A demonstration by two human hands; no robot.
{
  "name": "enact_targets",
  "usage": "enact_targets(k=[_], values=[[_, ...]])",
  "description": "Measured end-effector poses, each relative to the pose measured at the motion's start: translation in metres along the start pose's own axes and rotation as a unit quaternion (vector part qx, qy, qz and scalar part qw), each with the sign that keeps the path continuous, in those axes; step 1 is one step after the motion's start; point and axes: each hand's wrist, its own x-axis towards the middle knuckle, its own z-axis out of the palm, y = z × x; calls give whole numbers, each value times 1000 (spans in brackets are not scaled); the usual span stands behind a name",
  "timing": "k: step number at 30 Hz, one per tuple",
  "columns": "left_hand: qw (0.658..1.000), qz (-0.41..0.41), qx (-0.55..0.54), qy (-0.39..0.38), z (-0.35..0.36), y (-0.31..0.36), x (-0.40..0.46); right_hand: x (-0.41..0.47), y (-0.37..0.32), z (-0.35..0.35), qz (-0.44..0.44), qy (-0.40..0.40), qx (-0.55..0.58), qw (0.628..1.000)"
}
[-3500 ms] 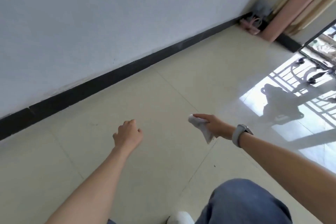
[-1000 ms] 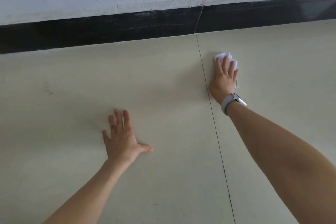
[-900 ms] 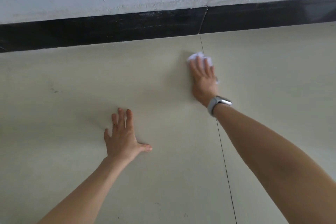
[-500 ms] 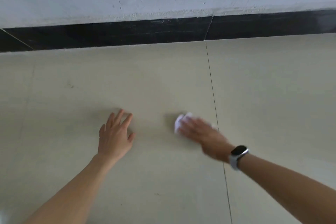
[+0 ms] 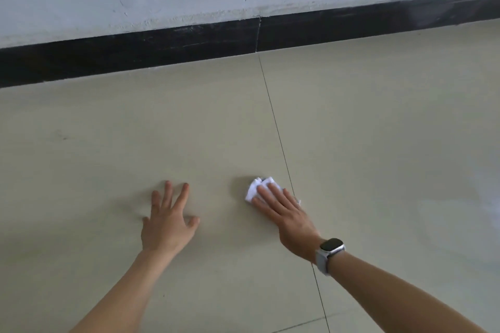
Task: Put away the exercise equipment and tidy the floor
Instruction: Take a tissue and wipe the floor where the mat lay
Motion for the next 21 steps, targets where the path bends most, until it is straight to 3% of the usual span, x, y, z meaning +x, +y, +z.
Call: enact_targets(k=[1, 3, 6, 8, 11, 16, 21], values=[[1000, 0, 3, 8, 2, -1, -1, -14, 9, -7, 10, -6, -5, 1000], [1000, 3, 10, 19, 4, -3, -1, -41, 30, -25, 154, 16, 21, 988], [999, -12, 9, 34, 6, 2, -2, -61, 57, -54, 443, 107, 75, 887], [998, -26, 7, 48, 8, 10, -7, -54, 63, -64, 550, 127, 107, 819], [998, 0, 31, 51, 9, 21, -13, -32, 73, -70, 604, 130, 140, 774], [995, 87, 31, 27, 2, 64, -3, -31, 120, -92, 596, 119, 149, 780], [996, 78, 52, -13, 4, 112, 26, -10, 162, -108, 601, 105, 169, 774]])
